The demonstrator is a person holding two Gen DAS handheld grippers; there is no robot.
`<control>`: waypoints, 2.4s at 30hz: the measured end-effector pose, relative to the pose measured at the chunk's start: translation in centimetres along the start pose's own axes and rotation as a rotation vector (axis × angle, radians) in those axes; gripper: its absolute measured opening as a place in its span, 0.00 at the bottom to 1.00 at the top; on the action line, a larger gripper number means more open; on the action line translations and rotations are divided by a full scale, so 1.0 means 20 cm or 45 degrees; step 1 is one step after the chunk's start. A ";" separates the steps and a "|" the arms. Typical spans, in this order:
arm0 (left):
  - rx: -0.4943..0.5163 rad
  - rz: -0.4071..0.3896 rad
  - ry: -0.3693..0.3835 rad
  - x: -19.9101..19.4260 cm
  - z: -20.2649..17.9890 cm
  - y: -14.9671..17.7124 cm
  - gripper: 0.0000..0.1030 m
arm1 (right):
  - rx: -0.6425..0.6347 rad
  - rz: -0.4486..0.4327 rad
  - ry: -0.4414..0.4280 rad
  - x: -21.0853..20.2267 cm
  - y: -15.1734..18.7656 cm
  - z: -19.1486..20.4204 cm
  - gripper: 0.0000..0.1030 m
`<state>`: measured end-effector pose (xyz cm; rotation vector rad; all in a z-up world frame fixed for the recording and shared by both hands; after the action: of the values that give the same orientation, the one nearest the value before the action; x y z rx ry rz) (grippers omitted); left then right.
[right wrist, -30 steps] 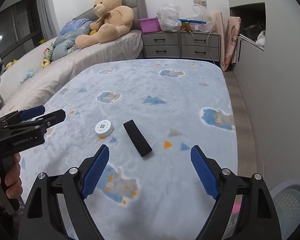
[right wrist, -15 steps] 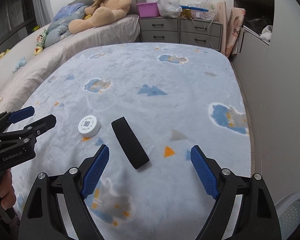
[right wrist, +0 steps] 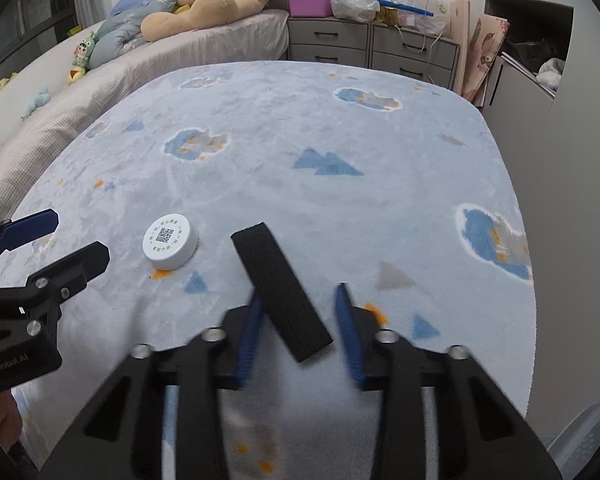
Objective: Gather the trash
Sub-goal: 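Grasp the black strap with the right gripper, then grasp the white QR-code cap with the left gripper while the right gripper holds the strap, then carry the white cap and black strap over the grey basket and release both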
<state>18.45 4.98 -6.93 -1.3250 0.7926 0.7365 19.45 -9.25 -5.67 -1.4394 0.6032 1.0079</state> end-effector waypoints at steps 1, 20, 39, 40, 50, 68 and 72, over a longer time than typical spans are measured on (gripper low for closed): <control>0.004 0.004 0.006 0.00 -0.01 0.00 0.76 | 0.004 -0.008 -0.006 -0.01 0.00 0.00 0.22; -0.001 0.055 0.102 0.10 -0.13 -0.03 0.76 | 0.185 -0.100 -0.128 -0.30 0.08 -0.15 0.17; -0.038 0.077 0.058 0.26 -0.22 -0.10 0.76 | 0.225 -0.110 -0.166 -0.37 0.12 -0.26 0.17; -0.038 0.077 0.056 0.27 -0.22 -0.10 0.76 | 0.227 -0.109 -0.167 -0.37 0.12 -0.26 0.17; -0.045 0.077 0.087 0.23 -0.21 -0.10 0.38 | 0.228 -0.112 -0.164 -0.37 0.13 -0.28 0.17; 0.059 -0.103 0.148 -0.11 -0.33 -0.07 0.38 | 0.231 -0.178 -0.100 -0.53 0.18 -0.35 0.17; 0.093 -0.130 0.194 -0.20 -0.39 -0.03 0.38 | 0.259 -0.190 -0.078 -0.59 0.23 -0.40 0.17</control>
<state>16.21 -2.81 -3.80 -1.3564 0.8579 0.5258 11.60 -19.96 1.27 -1.2504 0.5294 0.8448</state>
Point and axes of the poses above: each gripper's, at about its wrist camera, not at the fingertips, and x roughly the way its jaws point, z to its left, y to its underside, the point moved 3 cm from there along x, roughly the way its jaws point, and after that the axes turned 4 degrees about z, right-handed, at the moved point
